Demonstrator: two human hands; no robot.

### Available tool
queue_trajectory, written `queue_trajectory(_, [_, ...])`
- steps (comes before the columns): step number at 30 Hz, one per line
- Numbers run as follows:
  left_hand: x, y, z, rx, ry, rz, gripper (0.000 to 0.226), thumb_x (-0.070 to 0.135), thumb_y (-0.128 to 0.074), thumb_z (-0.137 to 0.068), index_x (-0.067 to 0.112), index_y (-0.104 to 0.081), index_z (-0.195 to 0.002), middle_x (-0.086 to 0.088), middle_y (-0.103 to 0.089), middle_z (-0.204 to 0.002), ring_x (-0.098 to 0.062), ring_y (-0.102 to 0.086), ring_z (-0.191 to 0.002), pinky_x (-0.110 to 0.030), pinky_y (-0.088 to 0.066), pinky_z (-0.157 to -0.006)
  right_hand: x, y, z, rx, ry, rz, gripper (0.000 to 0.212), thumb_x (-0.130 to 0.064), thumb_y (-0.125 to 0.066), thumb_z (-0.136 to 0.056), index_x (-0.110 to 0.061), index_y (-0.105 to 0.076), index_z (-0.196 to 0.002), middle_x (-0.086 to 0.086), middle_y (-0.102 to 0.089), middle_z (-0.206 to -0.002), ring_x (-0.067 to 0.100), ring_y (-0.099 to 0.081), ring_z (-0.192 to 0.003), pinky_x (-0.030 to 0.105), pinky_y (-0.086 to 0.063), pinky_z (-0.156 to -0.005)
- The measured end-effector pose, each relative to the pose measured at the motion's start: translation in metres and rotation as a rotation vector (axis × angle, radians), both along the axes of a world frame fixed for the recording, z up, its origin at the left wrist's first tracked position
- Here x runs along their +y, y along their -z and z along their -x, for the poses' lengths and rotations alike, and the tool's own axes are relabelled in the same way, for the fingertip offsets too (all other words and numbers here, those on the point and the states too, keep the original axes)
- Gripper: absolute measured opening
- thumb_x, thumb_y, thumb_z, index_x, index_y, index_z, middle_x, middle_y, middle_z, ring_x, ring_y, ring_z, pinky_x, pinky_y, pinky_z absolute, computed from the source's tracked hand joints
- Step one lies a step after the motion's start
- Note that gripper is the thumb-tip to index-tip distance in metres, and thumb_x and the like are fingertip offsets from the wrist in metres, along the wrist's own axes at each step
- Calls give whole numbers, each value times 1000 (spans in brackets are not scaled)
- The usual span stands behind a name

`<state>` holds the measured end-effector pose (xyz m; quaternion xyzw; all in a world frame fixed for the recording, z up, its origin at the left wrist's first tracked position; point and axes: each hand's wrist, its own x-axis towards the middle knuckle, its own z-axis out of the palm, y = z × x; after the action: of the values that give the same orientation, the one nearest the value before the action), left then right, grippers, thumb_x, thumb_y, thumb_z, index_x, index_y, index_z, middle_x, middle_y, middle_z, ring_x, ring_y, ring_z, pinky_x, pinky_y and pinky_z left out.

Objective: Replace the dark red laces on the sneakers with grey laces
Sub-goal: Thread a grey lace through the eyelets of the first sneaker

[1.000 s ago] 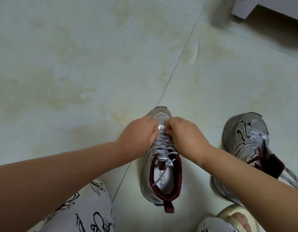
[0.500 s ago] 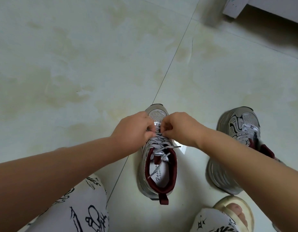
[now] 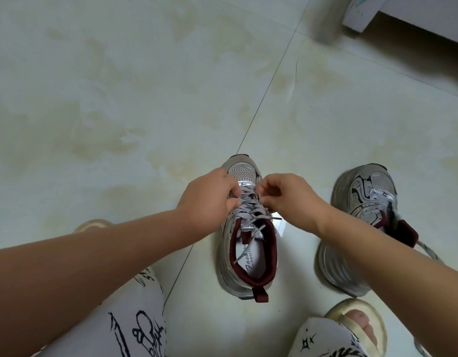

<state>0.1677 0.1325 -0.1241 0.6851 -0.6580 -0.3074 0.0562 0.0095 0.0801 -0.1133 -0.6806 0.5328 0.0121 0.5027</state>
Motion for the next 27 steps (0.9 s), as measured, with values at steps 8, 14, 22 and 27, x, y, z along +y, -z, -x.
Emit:
queue_trajectory(8, [1,-4,2,-26,18,2,10,28,-56,-89,21,-63,-91,10,-43,-95,-9,-44,-81,-22,-30,-69,-3,2,-12,227,-116,266,12,-14,-57,-83,-17,-49,-75,-4,-50,-71,19,-47,-73,26,-33,-62])
queue_trajectory(14, [1,-8,3,11,-25,18,8,27,-58,-89,20,-62,-89,10,-44,-87,-13,-52,-84,-24,-37,-71,8,12,-5,20,177,147,20,-9,-60,-83,-20,-52,-68,-2,-57,-68,22,-56,-71,36,-47,-69])
queue_trajectory(22, [-4,-11,9,40,5,6,16,35,-63,-85,20,-68,-88,3,-57,-96,-16,-55,-87,-26,-39,-72,-6,2,-3,59,-19,88,23,-7,-65,-80,-19,-54,-64,1,-59,-67,22,-59,-68,36,-52,-73])
queue_trajectory(27, [-13,-15,15,-103,139,6,18,37,-58,-86,20,-64,-89,0,-56,-102,-21,-55,-90,-26,-36,-68,7,5,-7,128,70,346,15,-15,-56,-84,-17,-47,-73,2,-57,-73,26,-55,-73,31,-40,-61])
